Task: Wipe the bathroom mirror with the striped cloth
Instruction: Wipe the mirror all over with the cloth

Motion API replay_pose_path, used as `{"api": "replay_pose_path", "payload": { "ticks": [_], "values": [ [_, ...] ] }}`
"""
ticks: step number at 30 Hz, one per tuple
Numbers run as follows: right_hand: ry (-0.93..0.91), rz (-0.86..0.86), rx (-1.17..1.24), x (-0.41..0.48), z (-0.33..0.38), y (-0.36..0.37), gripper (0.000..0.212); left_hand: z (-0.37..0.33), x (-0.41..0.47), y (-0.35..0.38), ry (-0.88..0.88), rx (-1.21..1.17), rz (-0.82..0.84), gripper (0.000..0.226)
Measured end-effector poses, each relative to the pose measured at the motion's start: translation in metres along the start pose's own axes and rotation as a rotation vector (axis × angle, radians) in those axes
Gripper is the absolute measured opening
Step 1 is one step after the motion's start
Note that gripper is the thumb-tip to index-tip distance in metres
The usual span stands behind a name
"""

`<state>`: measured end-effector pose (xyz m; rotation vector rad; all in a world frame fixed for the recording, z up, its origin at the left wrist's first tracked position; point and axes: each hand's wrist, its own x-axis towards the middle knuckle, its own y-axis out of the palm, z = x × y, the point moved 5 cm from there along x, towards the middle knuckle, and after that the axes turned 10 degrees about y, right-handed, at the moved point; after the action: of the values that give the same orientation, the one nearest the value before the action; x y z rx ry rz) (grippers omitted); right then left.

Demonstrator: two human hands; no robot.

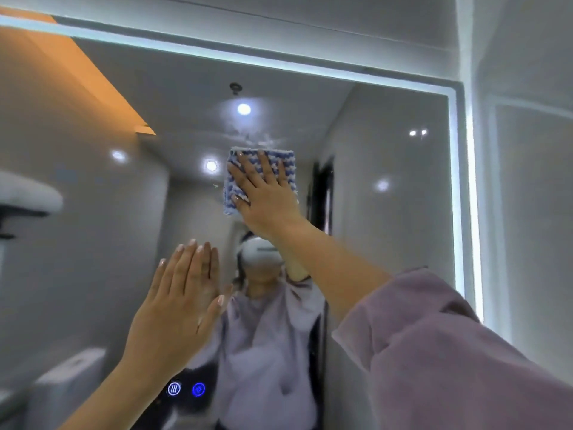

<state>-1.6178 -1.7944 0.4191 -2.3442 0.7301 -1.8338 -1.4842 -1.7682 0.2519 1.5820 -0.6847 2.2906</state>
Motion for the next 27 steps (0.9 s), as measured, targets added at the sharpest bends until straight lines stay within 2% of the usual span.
{"api": "replay_pose_path", "payload": {
  "ticks": [5, 12, 14, 16, 18, 20, 24, 27],
  "values": [
    [-0.030, 0.011, 0.013, 0.010, -0.033, -0.013, 0.054, -0.003, 0.004, 0.001, 0.034, -0.044, 0.000, 0.073],
    [0.509, -0.073, 0.113, -0.012, -0.198, -0.032, 0.056, -0.025, 0.013, 0.005, 0.032, -0.068, 0.047, 0.068],
    [0.623, -0.054, 0.169, -0.018, -0.211, -0.029, 0.057, -0.027, 0.012, 0.007, 0.034, -0.076, 0.065, 0.071],
    [0.669, -0.068, 0.187, -0.017, -0.193, -0.025, 0.058, -0.025, 0.012, 0.008, 0.027, -0.089, 0.073, 0.072],
    [0.587, -0.114, 0.145, -0.016, -0.153, -0.022, 0.059, -0.021, 0.011, 0.007, 0.019, -0.092, 0.075, 0.071],
    [0.357, -0.132, 0.110, -0.018, -0.096, -0.016, 0.061, -0.016, 0.010, 0.003, 0.005, -0.084, 0.069, 0.070],
    [-0.128, 0.004, -0.037, -0.019, 0.029, 0.011, 0.058, -0.003, 0.009, -0.006, -0.013, -0.064, 0.066, 0.072],
    [-0.186, 0.032, -0.050, -0.008, 0.062, 0.013, 0.055, 0.006, 0.007, -0.008, 0.000, -0.028, 0.105, 0.075]
  ]
}}
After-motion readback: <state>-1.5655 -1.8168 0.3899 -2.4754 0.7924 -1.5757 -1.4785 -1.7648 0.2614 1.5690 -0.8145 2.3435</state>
